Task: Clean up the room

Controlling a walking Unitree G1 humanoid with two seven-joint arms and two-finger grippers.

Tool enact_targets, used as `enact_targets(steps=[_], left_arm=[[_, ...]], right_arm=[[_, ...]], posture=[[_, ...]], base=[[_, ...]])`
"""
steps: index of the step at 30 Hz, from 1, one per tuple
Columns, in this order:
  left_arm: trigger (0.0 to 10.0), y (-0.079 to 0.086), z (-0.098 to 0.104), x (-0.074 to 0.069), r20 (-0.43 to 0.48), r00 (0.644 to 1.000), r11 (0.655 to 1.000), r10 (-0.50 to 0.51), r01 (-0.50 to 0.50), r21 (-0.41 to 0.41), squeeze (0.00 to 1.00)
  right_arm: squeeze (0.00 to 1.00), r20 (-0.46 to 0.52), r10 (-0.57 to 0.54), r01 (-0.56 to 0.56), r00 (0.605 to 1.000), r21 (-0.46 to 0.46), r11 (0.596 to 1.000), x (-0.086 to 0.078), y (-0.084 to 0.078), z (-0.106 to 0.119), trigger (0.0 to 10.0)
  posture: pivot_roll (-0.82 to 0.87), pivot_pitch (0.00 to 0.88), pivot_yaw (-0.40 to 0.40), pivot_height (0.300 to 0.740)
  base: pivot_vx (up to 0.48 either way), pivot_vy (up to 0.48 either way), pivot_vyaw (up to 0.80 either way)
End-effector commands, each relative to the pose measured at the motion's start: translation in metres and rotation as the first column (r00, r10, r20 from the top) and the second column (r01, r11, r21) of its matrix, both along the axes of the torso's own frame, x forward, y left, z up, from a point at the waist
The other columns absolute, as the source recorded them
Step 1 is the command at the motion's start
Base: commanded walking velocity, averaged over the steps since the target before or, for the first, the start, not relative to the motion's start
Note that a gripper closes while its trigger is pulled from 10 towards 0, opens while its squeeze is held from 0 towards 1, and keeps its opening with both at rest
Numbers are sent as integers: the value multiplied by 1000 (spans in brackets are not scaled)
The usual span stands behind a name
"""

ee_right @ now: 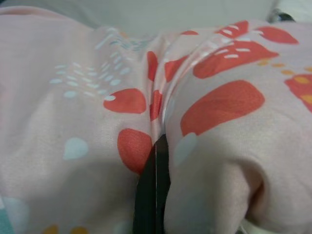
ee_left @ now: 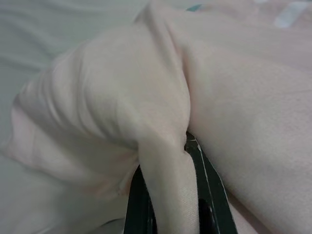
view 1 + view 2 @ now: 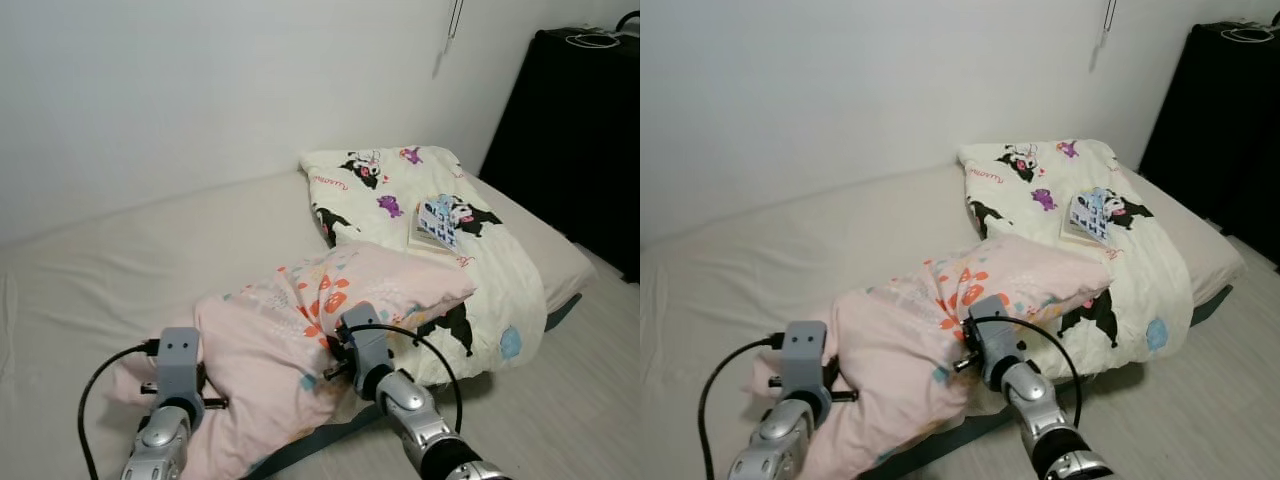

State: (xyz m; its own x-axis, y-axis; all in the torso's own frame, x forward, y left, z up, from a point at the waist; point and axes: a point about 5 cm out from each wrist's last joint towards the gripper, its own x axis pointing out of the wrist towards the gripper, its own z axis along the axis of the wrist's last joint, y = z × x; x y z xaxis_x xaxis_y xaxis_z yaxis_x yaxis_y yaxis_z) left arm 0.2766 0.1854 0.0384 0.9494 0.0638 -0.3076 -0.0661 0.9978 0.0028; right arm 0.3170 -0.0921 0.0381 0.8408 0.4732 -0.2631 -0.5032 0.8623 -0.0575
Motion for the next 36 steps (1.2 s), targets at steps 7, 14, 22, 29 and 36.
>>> enact_targets(steps=[7, 14, 22, 29, 36], left_arm=[[10000, -4, 11, 3, 80, 997, 999, 22, -19, -37, 0], [10000, 9, 24, 15, 115, 978, 984, 175, -169, -65, 0], [10000, 47, 56, 24, 272, 844, 883, 463, -465, -60, 0], [10000, 75, 65, 14, 319, 765, 815, 559, -579, -41, 0], [10000, 101, 58, -7, 305, 759, 795, 576, -606, 6, 0]], right_arm=[[0, 91, -7, 8, 996, -10, 1000, 7, 4, 14, 10000], [0, 155, -66, 63, 986, 22, 998, 20, 2, 32, 10000], [0, 244, 174, -200, 954, 85, 976, 19, 36, 58, 10000], [0, 233, 309, -338, 922, 94, 936, 9, 57, 57, 10000], [0, 153, 366, -367, 918, -24, 930, 3, 50, 39, 10000]], posture=[[52, 72, -8, 740], [48, 67, -8, 740], [36, 61, -6, 740], [35, 58, -9, 740], [39, 52, -12, 740]], base=[[0, 0, 0], [0, 0, 0], [0, 0, 0], [0, 0, 0], [0, 0, 0]])
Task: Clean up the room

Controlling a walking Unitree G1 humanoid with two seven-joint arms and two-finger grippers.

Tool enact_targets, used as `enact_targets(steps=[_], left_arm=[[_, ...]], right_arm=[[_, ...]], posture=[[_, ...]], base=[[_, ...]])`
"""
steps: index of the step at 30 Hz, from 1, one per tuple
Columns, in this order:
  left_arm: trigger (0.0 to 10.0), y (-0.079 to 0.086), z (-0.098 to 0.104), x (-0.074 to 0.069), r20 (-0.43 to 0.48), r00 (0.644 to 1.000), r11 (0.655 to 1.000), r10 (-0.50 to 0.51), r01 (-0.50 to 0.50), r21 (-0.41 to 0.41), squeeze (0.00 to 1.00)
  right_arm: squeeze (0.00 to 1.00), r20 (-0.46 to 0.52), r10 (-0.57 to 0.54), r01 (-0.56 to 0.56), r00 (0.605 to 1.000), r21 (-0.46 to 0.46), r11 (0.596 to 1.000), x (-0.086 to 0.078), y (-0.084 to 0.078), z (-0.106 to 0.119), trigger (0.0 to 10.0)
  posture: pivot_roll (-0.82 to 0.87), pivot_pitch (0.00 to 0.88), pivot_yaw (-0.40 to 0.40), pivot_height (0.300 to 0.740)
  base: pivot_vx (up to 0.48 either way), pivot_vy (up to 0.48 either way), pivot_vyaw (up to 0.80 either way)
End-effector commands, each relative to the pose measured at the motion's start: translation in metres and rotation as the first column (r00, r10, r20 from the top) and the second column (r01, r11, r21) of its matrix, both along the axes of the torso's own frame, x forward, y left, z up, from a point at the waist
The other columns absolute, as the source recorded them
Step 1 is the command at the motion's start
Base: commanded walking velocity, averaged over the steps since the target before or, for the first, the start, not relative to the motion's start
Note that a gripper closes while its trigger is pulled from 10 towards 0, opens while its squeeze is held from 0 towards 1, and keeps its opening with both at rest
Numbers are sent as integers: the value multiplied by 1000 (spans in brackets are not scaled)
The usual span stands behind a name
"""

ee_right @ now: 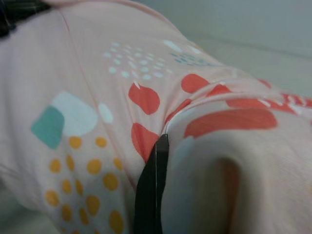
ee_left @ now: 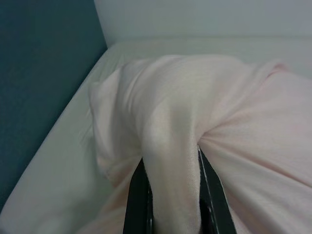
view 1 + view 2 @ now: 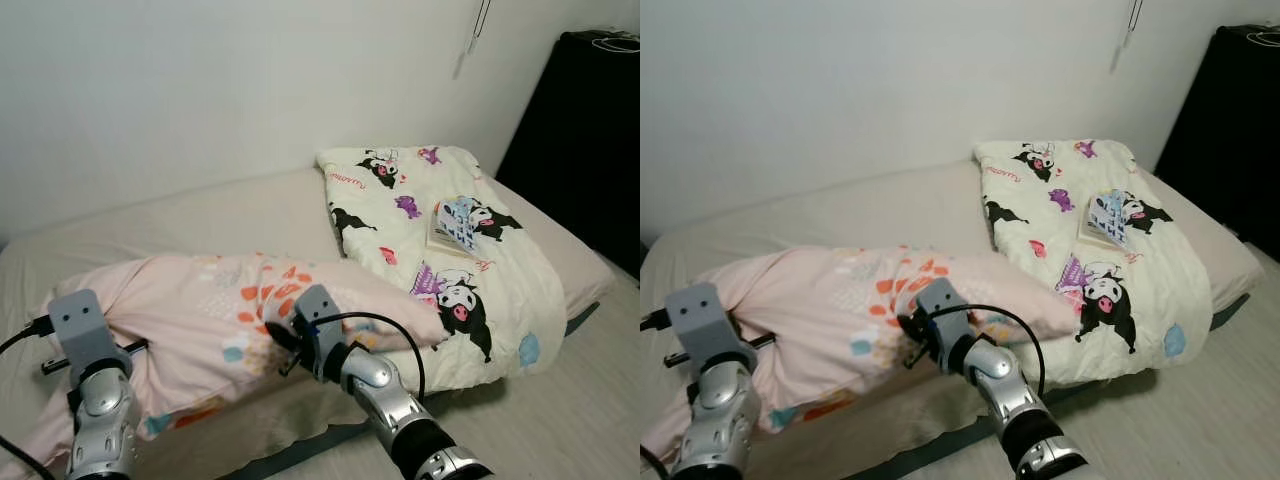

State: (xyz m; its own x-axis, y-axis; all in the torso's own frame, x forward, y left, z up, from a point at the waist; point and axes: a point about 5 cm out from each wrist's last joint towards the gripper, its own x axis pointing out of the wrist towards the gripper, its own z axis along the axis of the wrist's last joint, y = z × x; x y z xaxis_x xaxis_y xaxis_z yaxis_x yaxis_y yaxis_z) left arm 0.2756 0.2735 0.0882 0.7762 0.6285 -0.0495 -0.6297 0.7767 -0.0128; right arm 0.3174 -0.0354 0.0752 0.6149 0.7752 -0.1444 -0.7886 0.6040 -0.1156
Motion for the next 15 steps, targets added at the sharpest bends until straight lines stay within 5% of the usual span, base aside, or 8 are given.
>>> enact_targets(steps=[1, 8, 9, 11, 12, 14, 15], left_arm=[[10000, 14, 5, -9, 32, 999, 999, 17, -18, 28, 0], [10000, 8, -1, -14, 30, 995, 995, -99, 99, -5, 0], [10000, 1, -4, -14, 30, 981, 981, -189, 190, -38, 0], [10000, -16, -10, -18, 57, 907, 899, -418, 422, -118, 0], [10000, -16, -10, -18, 57, 907, 899, -418, 422, -118, 0], [10000, -26, -6, -24, 162, 819, 794, -550, 573, -204, 0], [10000, -26, -6, -24, 162, 819, 794, -550, 573, -204, 0]], right_arm=[[0, 41, -92, 94, 995, -43, 995, 8, -15, 1, 10000], [0, 67, -281, 282, 958, -17, 959, 23, -42, 9, 10000], [0, 88, -335, 337, 938, 1, 942, 27, -51, 14, 10000], [0, 129, -404, 400, 906, 60, 915, 36, -65, 28, 10000], [0, 129, -404, 400, 906, 60, 915, 36, -65, 28, 10000], [0, 164, -381, 369, 910, 99, 924, 41, -66, 42, 10000], [0, 164, -381, 369, 910, 99, 924, 41, -66, 42, 10000]], posture=[[39, 50, -12, 740], [40, 48, -14, 740], [40, 48, -12, 740], [38, 47, -12, 740], [38, 47, -12, 740], [35, 47, -10, 740], [35, 47, -10, 740]], base=[[0, 0, 0], [0, 0, 0], [0, 0, 0], [0, 0, 0], [0, 0, 0], [0, 0, 0], [0, 0, 0]])
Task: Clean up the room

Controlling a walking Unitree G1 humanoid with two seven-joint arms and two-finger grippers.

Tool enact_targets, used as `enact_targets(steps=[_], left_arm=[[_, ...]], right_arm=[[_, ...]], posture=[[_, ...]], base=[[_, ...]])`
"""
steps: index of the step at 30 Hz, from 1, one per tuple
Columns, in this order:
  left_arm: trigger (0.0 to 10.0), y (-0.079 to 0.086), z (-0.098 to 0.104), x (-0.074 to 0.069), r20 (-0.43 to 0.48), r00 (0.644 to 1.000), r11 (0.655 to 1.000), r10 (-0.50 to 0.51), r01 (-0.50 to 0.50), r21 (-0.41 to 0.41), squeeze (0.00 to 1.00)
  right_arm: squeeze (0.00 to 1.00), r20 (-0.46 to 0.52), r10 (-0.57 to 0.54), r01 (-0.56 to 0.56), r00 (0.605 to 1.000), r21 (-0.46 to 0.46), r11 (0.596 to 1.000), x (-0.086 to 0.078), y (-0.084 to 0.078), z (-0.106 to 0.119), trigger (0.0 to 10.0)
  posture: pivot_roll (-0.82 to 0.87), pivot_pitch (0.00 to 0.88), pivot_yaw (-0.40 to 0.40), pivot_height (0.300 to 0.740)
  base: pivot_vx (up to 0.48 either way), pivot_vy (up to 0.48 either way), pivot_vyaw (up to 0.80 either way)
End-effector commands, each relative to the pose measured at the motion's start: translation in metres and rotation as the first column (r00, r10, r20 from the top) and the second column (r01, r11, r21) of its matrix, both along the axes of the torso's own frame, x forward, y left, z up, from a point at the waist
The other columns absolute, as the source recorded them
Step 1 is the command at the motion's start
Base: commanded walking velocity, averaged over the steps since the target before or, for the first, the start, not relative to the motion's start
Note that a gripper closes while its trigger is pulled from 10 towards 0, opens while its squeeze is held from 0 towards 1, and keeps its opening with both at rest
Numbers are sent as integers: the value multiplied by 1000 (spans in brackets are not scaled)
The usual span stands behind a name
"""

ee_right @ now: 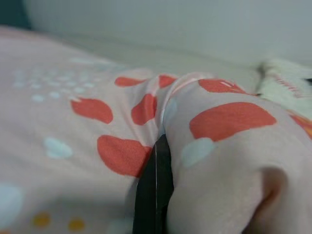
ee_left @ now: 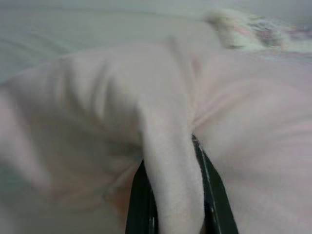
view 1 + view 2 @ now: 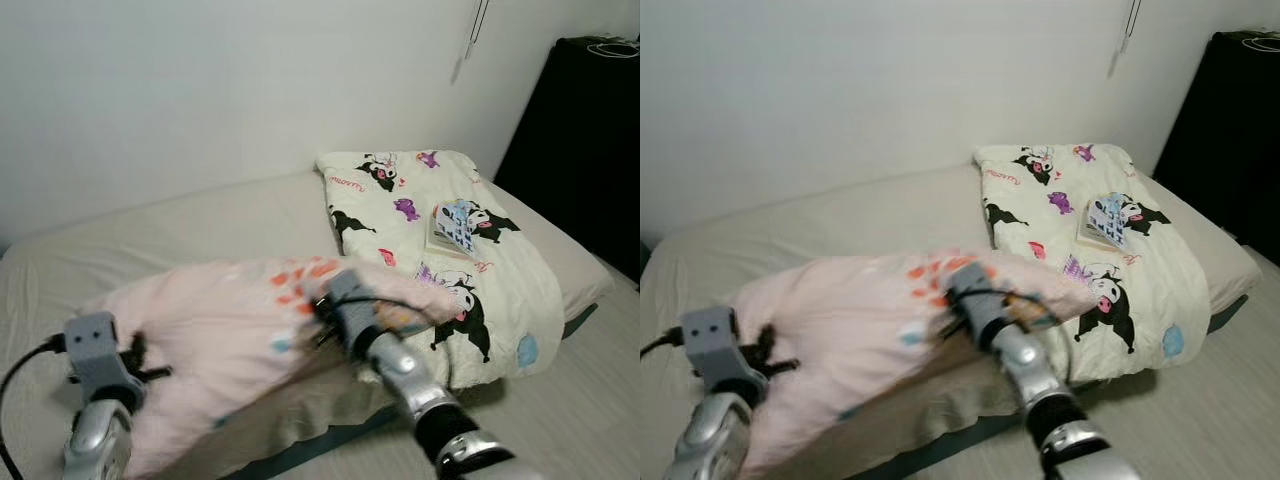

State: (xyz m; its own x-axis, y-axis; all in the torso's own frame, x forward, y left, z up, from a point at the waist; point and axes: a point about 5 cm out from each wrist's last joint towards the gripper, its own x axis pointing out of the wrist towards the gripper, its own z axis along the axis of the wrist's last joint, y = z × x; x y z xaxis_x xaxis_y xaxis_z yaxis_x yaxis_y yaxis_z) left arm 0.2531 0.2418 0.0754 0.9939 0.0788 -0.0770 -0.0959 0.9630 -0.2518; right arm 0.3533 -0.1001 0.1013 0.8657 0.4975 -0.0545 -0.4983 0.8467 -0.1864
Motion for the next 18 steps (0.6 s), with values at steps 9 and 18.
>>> enact_targets(steps=[9, 18], left_arm=[[10000, -5, 30, -8, 130, 959, 955, -254, 270, -126, 0], [10000, -7, 39, -8, 176, 944, 944, -278, 303, -131, 0]], right_arm=[[0, 129, 105, -106, 986, 3, 994, 19, 12, 46, 10000], [0, 218, 49, -38, 975, -57, 998, 34, 8, 75, 10000]], posture=[[41, 56, -22, 740], [53, 63, -21, 740]], base=[[0, 0, 0], [0, 0, 0]])
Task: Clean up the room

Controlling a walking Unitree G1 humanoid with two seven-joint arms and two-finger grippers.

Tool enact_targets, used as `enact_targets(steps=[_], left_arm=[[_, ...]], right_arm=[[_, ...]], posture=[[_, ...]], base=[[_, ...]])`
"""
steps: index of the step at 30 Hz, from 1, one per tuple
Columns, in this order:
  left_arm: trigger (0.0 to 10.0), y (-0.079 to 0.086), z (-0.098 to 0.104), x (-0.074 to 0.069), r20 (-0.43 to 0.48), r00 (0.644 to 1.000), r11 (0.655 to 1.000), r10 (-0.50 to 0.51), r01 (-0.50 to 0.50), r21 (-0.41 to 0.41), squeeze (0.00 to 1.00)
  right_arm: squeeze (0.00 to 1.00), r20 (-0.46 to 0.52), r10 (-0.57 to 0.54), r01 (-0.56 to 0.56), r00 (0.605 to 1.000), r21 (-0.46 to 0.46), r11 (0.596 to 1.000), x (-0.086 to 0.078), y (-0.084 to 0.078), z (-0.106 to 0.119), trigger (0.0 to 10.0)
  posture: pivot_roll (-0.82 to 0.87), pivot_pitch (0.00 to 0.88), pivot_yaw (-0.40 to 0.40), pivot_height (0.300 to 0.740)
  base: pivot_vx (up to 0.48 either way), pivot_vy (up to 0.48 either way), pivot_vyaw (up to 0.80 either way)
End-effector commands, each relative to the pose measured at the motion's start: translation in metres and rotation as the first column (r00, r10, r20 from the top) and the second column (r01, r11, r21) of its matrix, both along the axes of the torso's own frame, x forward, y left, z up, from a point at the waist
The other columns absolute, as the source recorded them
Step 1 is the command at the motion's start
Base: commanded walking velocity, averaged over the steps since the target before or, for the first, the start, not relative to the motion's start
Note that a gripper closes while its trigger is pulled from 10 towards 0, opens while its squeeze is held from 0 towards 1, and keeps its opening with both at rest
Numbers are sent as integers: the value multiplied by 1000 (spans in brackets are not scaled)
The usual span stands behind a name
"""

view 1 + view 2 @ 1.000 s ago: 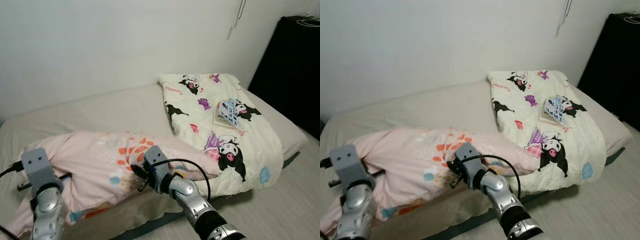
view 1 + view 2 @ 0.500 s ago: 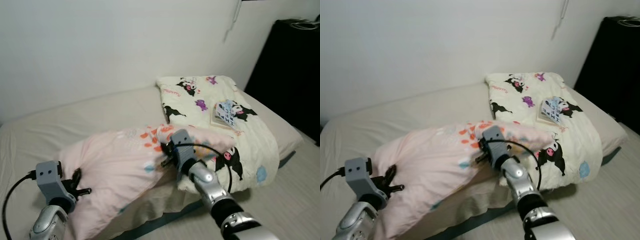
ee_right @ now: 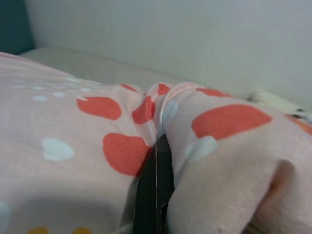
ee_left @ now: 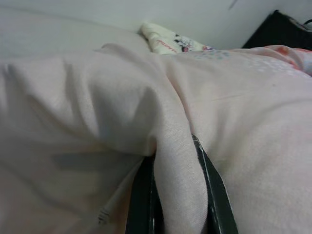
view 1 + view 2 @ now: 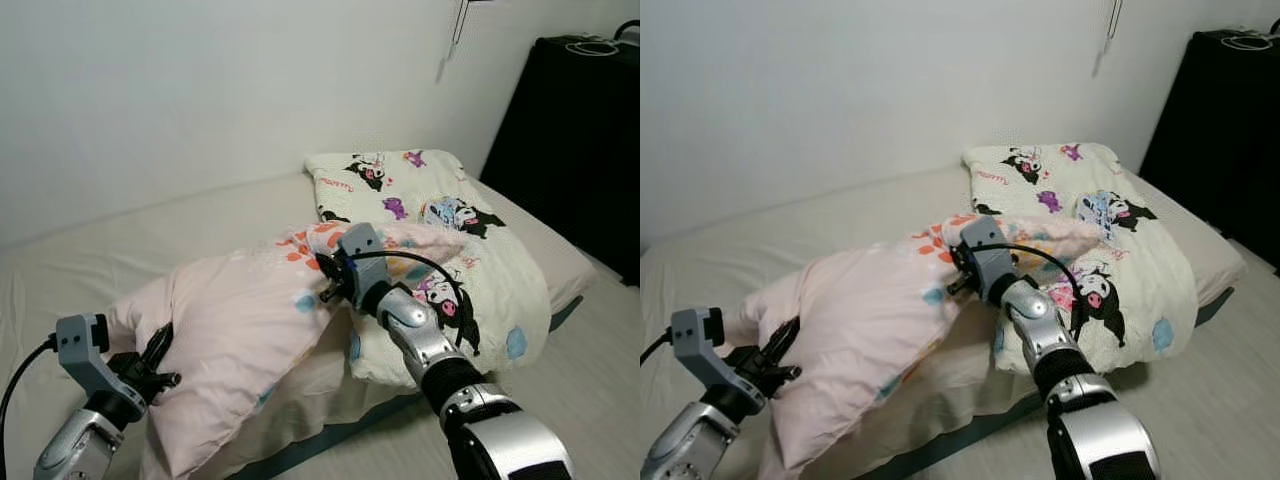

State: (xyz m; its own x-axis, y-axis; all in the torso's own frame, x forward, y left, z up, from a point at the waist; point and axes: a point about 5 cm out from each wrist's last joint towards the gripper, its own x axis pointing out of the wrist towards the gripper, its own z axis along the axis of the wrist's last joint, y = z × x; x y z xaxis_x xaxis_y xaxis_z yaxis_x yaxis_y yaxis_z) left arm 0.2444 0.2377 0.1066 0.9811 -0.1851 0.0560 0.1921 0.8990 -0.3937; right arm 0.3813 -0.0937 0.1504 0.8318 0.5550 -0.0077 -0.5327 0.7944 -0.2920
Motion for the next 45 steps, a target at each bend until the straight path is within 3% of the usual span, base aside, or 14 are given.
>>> enact_targets(steps=[1, 3, 5, 8, 10, 12, 14, 15, 18, 20, 31, 34, 45], left_arm=[[10000, -2, 8, 1, 34, 999, 1000, -31, 32, -2, 0], [10000, -4, 11, 2, 46, 999, 1000, -15, 16, -21, 0], [10000, -6, 12, 2, 48, 999, 1000, -14, 15, -26, 0], [10000, -14, 7, -1, 34, 999, 999, -26, 27, -34, 0], [10000, -16, 5, -1, 25, 999, 999, -24, 25, -31, 0], [10000, -18, 1, -2, 10, 1000, 1000, -8, 8, -10, 0], [10000, -19, 0, -2, 7, 1000, 1000, -2, 2, -4, 0], [10000, -23, -6, -1, -16, 1000, 1000, 17, -16, 20, 0], [10000, -25, -9, 0, -24, 999, 999, 26, -25, 33, 0], [10000, -37, -18, -1, -58, 998, 996, 8, -3, 87, 0], [10000, -56, -23, 0, -74, 995, 990, -62, 70, 120, 0], [10000, -56, -31, 4, -114, 993, 979, -22, 44, 199, 0], [10000, -63, -33, 15, -109, 994, 966, 6, 22, 259, 0]], right_arm=[[0, 124, -22, 19, 992, 22, 1000, 6, 1, 26, 10000], [0, 204, 9, -21, 979, 54, 998, 7, 6, 43, 10000], [0, 228, 56, -69, 972, 49, 996, 4, 11, 45, 10000], [0, 171, 218, -215, 961, -36, 976, -11, 29, 19, 10000], [0, 129, 232, -229, 964, -39, 973, -15, 31, 7, 10000], [0, 41, 216, -215, 976, -33, 976, -23, 32, -17, 10000], [0, 16, 206, -206, 978, -30, 978, -25, 32, -23, 10000], [0, -43, 160, -161, 986, -24, 987, -31, 29, -41, 10000], [0, -65, 143, -145, 988, -22, 989, -33, 27, -48, 10000], [0, -109, 106, -104, 988, 16, 994, -40, 22, -61, 10000], [0, -146, 22, -14, 989, 55, 998, -40, 8, -68, 10000], [0, -187, -27, 37, 982, 51, 998, -41, 5, -75, 10000], [0, -180, -57, 64, 982, 37, 997, -43, 6, -78, 10000]], posture=[[53, 63, -21, 740], [52, 64, -20, 740], [51, 65, -19, 740], [51, 68, -18, 740], [51, 68, -18, 740], [55, 69, -20, 740], [55, 69, -20, 740], [62, 69, -20, 740], [62, 69, -20, 740], [55, 72, -14, 740], [50, 75, -11, 740], [55, 74, -15, 740], [53, 72, -15, 740]], base=[[0, 0, 0], [0, 0, 0], [0, 0, 0], [0, 0, 0], [0, 0, 0], [0, 0, 0], [0, 0, 0], [0, 0, 0], [0, 0, 0], [0, 0, 0], [0, 0, 0], [0, 0, 0], [0, 0, 0]])
